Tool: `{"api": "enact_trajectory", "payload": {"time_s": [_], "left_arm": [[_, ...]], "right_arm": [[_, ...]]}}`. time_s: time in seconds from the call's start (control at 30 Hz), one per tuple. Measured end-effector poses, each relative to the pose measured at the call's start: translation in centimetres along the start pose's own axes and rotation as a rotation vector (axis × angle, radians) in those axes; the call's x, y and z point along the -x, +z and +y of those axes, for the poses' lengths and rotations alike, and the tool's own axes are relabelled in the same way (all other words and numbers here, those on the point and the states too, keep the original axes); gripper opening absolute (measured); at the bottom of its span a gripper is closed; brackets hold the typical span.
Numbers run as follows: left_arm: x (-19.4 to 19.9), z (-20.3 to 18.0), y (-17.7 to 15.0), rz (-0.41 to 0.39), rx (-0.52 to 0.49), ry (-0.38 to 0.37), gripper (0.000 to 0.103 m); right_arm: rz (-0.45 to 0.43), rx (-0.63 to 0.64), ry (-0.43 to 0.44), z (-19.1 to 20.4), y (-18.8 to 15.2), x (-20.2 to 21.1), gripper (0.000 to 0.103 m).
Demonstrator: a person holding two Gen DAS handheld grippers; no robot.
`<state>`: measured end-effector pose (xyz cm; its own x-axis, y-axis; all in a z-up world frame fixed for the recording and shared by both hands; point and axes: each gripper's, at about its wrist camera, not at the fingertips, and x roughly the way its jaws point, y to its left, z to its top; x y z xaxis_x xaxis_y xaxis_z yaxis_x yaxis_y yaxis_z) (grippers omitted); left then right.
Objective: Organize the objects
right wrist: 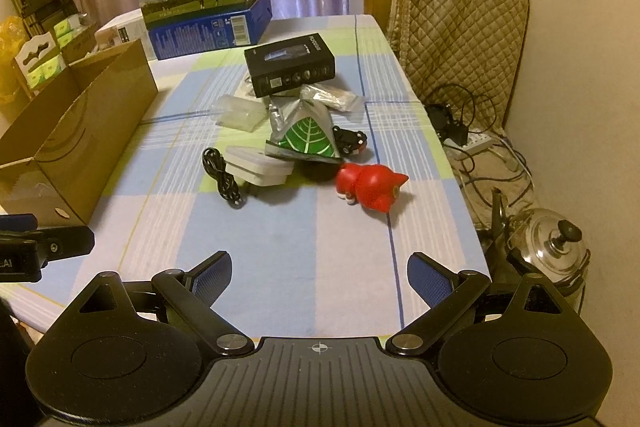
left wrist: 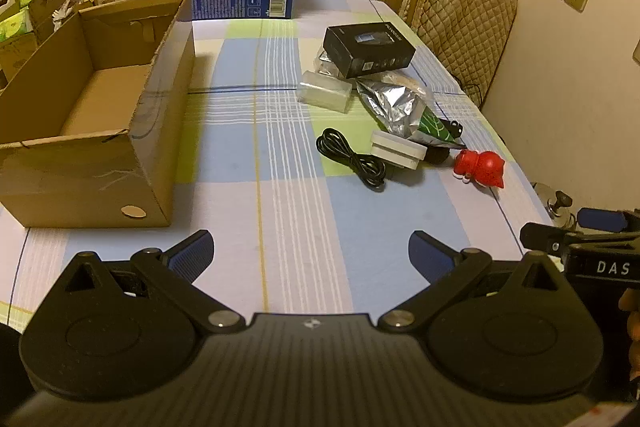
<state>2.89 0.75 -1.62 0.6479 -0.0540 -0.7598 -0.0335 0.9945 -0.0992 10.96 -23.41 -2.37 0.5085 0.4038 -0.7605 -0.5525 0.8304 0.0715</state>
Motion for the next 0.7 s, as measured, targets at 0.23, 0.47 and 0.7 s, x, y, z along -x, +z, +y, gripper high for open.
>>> {"api": "enact_trajectory", "payload": {"time_s": [0.23,0.47,0.7], "left_arm": [[-1.6,0.0,1.2,0.007,-0.017,-0.001,0.102],[-4.2,0.1,2.8,0.005,-0.040,0.003,0.102],[-7.8,-0.4,3.8,0.020,-0.074,0.013,0.102]], "right_arm": [[-0.024,0.117,0.024,-1.2,1.8,-0.8,0.093],[-0.010,0.323,0.051,-3.8,4.8,-3.8,0.093],[0.084,0.430,0.143,-5.3,5.9,-9.1,0.080]]}}
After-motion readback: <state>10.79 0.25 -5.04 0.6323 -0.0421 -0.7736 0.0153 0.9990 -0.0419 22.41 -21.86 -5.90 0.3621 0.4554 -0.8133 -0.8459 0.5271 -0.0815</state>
